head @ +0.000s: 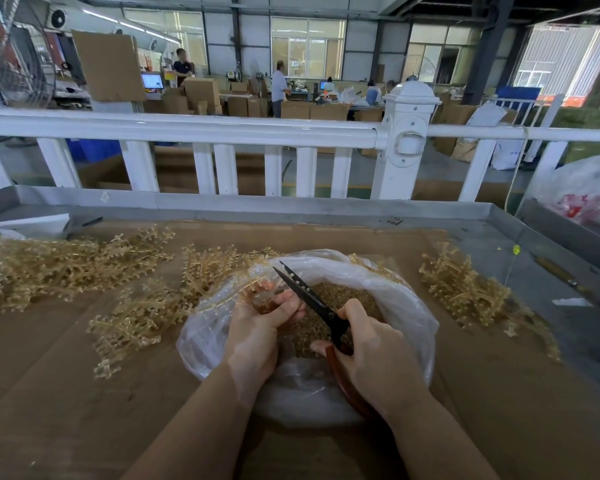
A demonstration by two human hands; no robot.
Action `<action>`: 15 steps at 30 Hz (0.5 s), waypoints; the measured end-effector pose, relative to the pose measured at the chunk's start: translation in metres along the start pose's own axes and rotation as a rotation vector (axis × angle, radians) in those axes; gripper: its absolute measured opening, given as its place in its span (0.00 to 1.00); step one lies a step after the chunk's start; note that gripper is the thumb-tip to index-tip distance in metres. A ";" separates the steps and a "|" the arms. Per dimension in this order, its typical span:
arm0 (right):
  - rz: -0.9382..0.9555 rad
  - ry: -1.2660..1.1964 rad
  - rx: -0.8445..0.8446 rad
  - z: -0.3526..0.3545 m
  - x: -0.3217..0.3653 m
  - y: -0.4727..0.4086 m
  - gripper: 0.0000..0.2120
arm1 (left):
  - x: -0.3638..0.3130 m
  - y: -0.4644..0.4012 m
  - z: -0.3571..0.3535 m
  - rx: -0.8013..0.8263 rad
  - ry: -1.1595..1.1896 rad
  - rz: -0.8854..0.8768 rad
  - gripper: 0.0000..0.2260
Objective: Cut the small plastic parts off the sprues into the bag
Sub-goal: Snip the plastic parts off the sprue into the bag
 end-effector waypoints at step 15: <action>-0.008 -0.015 -0.120 0.001 0.001 0.002 0.19 | -0.002 -0.002 0.007 -0.125 0.078 0.079 0.08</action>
Point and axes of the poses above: each hand's wrist, its own y-axis away from the middle knuckle, its own z-axis out of the back of the hand, x = y × z, the point moved 7 cm from there along -y, towards the middle knuckle, and after that the axes turned 14 degrees about y, right-handed, at the moved point
